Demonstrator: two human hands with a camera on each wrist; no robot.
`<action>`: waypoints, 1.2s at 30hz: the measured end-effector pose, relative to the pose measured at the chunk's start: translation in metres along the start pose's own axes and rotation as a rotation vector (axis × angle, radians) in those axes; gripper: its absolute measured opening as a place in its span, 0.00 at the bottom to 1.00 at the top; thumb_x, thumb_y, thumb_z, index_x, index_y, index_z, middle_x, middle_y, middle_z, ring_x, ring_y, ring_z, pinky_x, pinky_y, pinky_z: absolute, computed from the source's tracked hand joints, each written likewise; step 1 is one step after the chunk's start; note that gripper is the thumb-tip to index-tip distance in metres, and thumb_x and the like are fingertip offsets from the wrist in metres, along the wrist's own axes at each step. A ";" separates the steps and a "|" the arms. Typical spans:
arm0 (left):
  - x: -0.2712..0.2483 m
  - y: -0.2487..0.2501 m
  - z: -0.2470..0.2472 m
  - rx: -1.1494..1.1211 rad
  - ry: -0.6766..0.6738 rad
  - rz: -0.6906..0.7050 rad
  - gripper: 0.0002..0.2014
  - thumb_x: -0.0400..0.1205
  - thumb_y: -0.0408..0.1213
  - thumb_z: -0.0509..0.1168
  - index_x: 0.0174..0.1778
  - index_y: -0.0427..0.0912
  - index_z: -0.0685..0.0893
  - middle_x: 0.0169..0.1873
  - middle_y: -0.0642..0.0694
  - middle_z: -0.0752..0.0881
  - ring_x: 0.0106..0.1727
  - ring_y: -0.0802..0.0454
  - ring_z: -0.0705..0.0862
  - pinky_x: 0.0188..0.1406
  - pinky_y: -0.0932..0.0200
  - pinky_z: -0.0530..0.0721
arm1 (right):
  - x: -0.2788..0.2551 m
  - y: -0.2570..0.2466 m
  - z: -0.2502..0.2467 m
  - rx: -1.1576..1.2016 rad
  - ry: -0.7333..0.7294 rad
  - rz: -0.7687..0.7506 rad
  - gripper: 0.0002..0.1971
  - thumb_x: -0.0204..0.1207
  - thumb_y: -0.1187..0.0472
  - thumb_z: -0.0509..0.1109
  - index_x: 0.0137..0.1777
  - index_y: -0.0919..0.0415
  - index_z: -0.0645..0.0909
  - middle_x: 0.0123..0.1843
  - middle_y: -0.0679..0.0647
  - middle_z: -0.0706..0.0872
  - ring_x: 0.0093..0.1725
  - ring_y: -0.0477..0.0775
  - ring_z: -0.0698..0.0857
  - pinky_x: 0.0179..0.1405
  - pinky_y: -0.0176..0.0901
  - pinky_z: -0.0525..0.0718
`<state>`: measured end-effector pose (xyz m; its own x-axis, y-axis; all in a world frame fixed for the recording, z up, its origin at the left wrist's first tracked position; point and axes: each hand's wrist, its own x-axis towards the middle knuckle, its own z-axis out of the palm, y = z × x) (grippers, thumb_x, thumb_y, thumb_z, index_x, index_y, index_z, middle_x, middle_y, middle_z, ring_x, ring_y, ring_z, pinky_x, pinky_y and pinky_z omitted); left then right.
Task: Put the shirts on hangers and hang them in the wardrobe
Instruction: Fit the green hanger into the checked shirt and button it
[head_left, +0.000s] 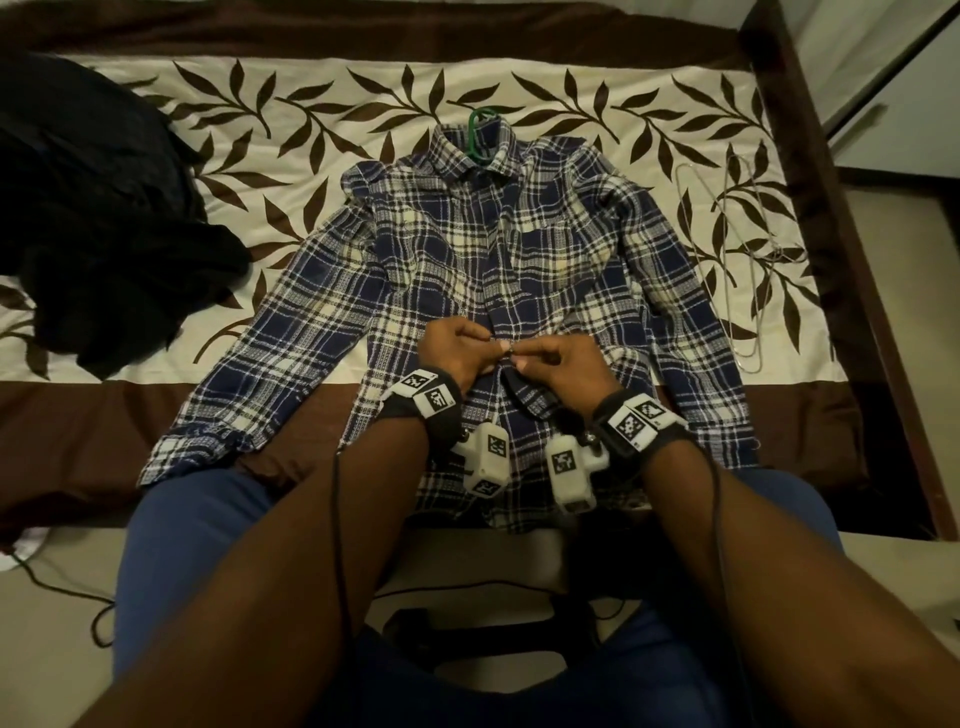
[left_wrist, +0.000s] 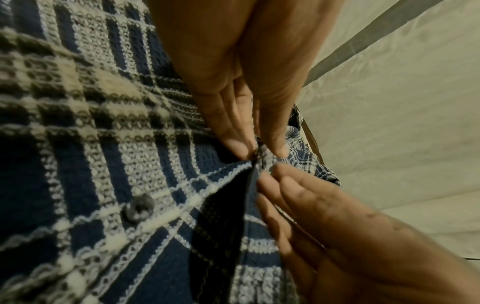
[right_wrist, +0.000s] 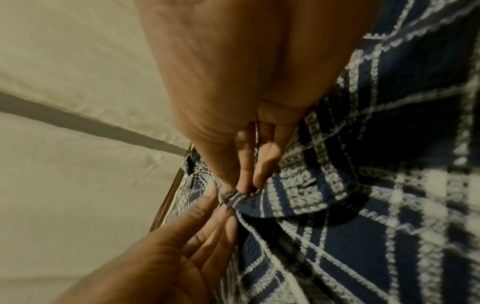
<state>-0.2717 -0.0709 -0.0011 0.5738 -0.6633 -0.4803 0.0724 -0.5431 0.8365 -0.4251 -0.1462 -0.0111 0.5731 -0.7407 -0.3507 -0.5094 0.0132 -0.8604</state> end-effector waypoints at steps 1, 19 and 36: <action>-0.002 -0.001 -0.003 0.023 -0.020 -0.014 0.09 0.72 0.28 0.80 0.42 0.37 0.86 0.41 0.38 0.90 0.42 0.42 0.92 0.42 0.49 0.93 | -0.003 0.001 -0.001 -0.080 0.028 -0.036 0.11 0.77 0.66 0.76 0.58 0.59 0.90 0.50 0.50 0.92 0.48 0.47 0.91 0.53 0.40 0.88; -0.077 -0.059 -0.007 0.655 -0.159 0.145 0.15 0.83 0.37 0.69 0.65 0.42 0.88 0.59 0.42 0.90 0.59 0.44 0.88 0.62 0.54 0.84 | -0.063 0.022 0.015 -0.822 0.275 0.034 0.16 0.81 0.53 0.70 0.63 0.61 0.79 0.62 0.63 0.77 0.62 0.67 0.77 0.52 0.55 0.81; -0.061 -0.050 -0.002 0.633 -0.124 0.077 0.07 0.81 0.31 0.66 0.38 0.37 0.87 0.38 0.41 0.89 0.43 0.42 0.87 0.44 0.51 0.87 | -0.060 -0.017 -0.010 -0.670 0.322 -0.167 0.13 0.79 0.73 0.67 0.60 0.65 0.86 0.55 0.63 0.87 0.54 0.65 0.85 0.49 0.46 0.80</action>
<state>-0.3089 -0.0022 -0.0134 0.4571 -0.7464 -0.4837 -0.4821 -0.6649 0.5705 -0.4569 -0.1085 0.0279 0.5133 -0.8579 -0.0222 -0.7721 -0.4503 -0.4484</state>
